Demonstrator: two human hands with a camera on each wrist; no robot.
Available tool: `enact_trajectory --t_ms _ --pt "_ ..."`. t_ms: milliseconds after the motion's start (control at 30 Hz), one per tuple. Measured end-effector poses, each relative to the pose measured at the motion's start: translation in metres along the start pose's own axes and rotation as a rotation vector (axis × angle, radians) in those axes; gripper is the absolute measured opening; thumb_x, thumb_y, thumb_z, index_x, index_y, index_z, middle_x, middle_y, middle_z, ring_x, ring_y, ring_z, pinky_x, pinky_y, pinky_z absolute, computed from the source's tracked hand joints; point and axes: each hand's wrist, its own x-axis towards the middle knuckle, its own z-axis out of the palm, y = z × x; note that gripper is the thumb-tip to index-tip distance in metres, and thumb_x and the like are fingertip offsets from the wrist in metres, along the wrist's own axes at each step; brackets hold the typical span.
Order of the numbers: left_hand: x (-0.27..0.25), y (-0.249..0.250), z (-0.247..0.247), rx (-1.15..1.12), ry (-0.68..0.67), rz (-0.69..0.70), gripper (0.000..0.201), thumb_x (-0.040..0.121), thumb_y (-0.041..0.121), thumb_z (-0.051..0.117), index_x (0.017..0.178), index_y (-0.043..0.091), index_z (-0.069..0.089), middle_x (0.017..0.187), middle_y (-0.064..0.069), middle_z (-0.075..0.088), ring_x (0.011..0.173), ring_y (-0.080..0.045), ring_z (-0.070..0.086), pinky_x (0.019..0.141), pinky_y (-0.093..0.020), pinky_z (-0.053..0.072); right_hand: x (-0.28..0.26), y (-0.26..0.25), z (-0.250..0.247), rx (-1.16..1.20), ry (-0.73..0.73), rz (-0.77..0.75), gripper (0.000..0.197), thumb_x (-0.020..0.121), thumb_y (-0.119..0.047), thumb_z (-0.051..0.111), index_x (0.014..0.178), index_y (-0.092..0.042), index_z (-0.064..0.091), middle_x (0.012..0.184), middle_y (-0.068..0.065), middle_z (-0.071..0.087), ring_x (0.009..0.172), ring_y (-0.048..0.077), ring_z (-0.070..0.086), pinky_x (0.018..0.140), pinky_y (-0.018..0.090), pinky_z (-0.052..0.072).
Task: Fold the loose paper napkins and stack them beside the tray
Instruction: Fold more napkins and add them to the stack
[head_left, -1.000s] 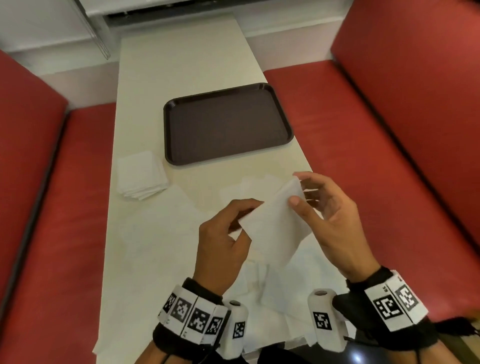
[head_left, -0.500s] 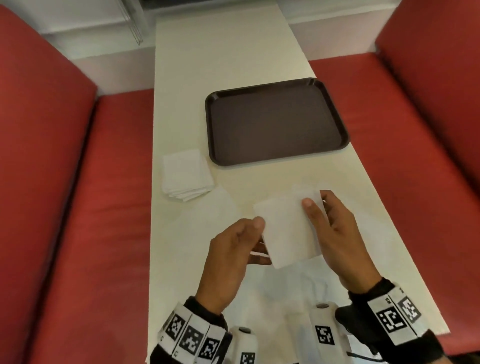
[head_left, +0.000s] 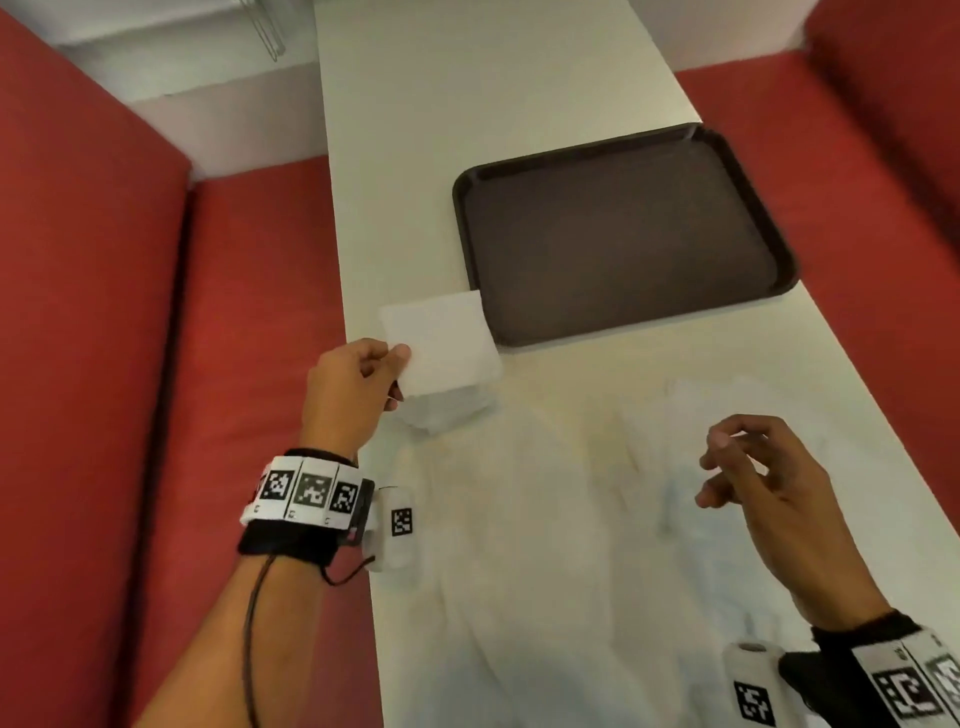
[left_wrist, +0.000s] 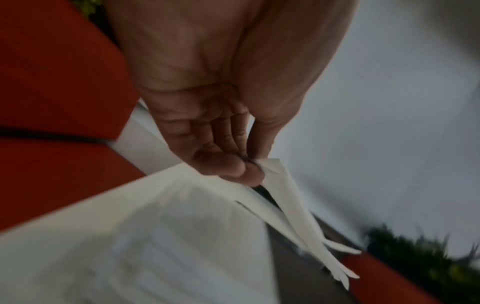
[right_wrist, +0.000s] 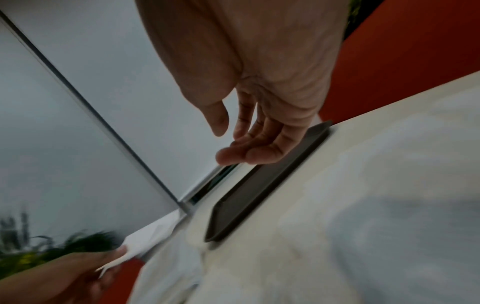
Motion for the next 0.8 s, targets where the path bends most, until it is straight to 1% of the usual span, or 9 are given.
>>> enact_trajectory --t_ms 133,267,333,367,433,533,633,700,800 --pt "0.016 -0.014 0.007 0.245 0.017 -0.019 0.023 0.096 0.040 0.062 0.090 0.018 0.063 0.066 0.000 0.070 0.074 -0.022 0.066 0.074 -0.036 0.053 -0.003 0.015 -0.024 -0.105 0.098 0.049 0.015 0.095 -0.032 0.055 0.104 -0.020 0.057 0.094 0.007 0.065 0.061 0.015 0.067 0.065 0.029 0.049" --pt "0.005 -0.012 0.020 0.599 0.110 -0.071 0.043 0.093 0.050 0.062 0.109 0.011 0.052 0.099 -0.018 0.069 0.090 -0.042 0.066 0.077 -0.047 0.053 -0.005 0.030 -0.050 -0.225 0.149 0.080 0.012 0.093 -0.038 0.057 0.101 -0.028 0.057 0.097 0.001 0.065 0.064 0.013 0.068 0.058 0.040 0.051" --pt "-0.005 -0.008 0.023 0.676 0.164 -0.074 0.044 0.095 0.044 0.060 0.117 0.009 0.046 0.105 -0.023 0.068 0.092 -0.046 0.065 0.076 -0.048 0.051 -0.005 0.042 -0.063 -0.350 0.135 0.093 0.012 0.093 -0.033 0.060 0.102 -0.026 0.057 0.098 -0.001 0.064 0.074 0.015 0.067 0.053 0.037 0.047" --pt "-0.013 -0.004 0.024 0.669 0.189 -0.064 0.039 0.097 0.041 0.059 0.117 0.011 0.045 0.103 -0.022 0.068 0.090 -0.045 0.065 0.074 -0.046 0.048 -0.006 0.051 -0.069 -0.436 0.119 0.098 0.014 0.092 -0.030 0.063 0.104 -0.025 0.057 0.101 0.000 0.061 0.081 0.018 0.065 0.058 0.032 0.046" --pt "-0.029 0.004 0.030 0.627 0.187 -0.021 0.027 0.097 0.036 0.057 0.112 0.017 0.044 0.092 -0.014 0.070 0.082 -0.039 0.063 0.069 -0.041 0.043 -0.008 0.070 -0.080 -0.641 0.064 0.076 0.025 0.088 -0.030 0.069 0.110 -0.024 0.059 0.109 0.004 0.056 0.093 0.022 0.059 0.074 0.031 0.045" --pt "-0.067 0.030 0.058 0.572 0.047 0.084 0.018 0.096 0.034 0.058 0.106 0.023 0.048 0.076 0.001 0.066 0.073 -0.029 0.059 0.066 -0.036 0.043 -0.020 0.094 -0.085 -0.926 -0.117 0.038 0.045 0.085 -0.040 0.071 0.126 -0.030 0.057 0.123 0.001 0.052 0.108 0.021 0.050 0.088 0.035 0.044" --pt "-0.114 0.050 0.102 0.519 -0.142 0.188 0.010 0.095 0.034 0.059 0.101 0.027 0.054 0.068 0.007 0.061 0.068 -0.019 0.061 0.064 -0.036 0.050 -0.029 0.110 -0.080 -1.069 -0.230 -0.031 0.058 0.084 -0.045 0.070 0.137 -0.033 0.050 0.128 -0.001 0.050 0.112 0.022 0.048 0.089 0.034 0.043" --pt "-0.145 0.057 0.136 0.505 -0.245 0.247 0.008 0.095 0.033 0.059 0.101 0.029 0.057 0.070 0.008 0.062 0.070 -0.017 0.062 0.066 -0.036 0.053 -0.031 0.121 -0.080 -1.022 -0.185 -0.087 0.053 0.082 -0.039 0.074 0.131 -0.029 0.056 0.122 0.001 0.054 0.106 0.024 0.052 0.084 0.036 0.046" --pt "-0.182 0.054 0.179 0.492 -0.365 0.321 0.012 0.095 0.032 0.059 0.105 0.027 0.060 0.086 0.009 0.062 0.081 -0.014 0.062 0.071 -0.033 0.052 -0.028 0.131 -0.081 -0.928 -0.105 -0.212 0.031 0.079 -0.025 0.079 0.108 -0.025 0.067 0.104 0.001 0.061 0.090 0.024 0.058 0.072 0.037 0.047"
